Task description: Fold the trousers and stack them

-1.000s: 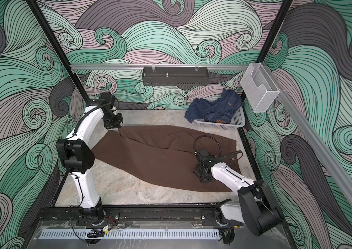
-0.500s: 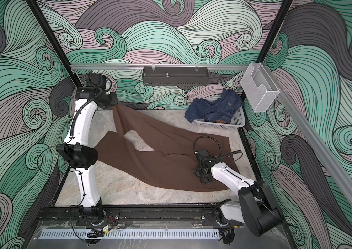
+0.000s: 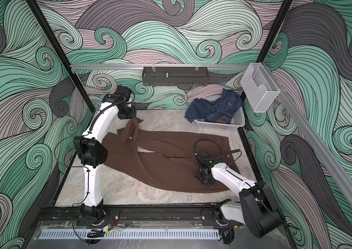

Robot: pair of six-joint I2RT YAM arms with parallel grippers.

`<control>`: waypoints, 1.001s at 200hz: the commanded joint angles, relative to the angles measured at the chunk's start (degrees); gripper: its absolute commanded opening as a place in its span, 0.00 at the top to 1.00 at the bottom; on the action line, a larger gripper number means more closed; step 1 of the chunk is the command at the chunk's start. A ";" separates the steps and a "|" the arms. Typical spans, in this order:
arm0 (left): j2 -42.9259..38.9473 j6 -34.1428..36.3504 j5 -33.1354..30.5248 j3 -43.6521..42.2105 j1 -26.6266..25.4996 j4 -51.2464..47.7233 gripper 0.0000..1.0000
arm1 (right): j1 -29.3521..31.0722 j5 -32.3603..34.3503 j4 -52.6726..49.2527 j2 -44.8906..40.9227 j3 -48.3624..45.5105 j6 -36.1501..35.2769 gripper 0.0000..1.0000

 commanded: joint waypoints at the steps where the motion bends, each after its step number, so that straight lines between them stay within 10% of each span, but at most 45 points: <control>1: 1.09 -6.67 3.05 0.36 -4.12 -5.51 1.00 | 0.45 1.50 -5.00 -1.85 2.20 -0.62 0.47; 24: 2.06 -10.94 8.62 0.31 -8.68 -5.47 0.98 | 0.49 1.96 -6.38 -2.39 3.76 -1.06 0.43; 48: 1.29 -11.84 13.14 0.45 -11.62 -4.80 0.61 | 0.49 1.82 -7.39 -2.79 4.97 -1.62 0.37; 77: -4.16 -9.18 10.61 -0.21 -10.51 -4.12 0.40 | 0.49 1.73 -8.27 -3.88 5.90 -2.20 0.31; 109: -12.20 -5.54 4.95 -8.57 -4.03 3.15 0.29 | 0.49 1.74 -8.94 -4.59 6.80 -2.79 0.30; 200: -6.93 -14.45 26.77 -31.52 18.96 22.17 0.28 | 0.60 1.40 -9.67 -4.67 8.40 -3.65 0.30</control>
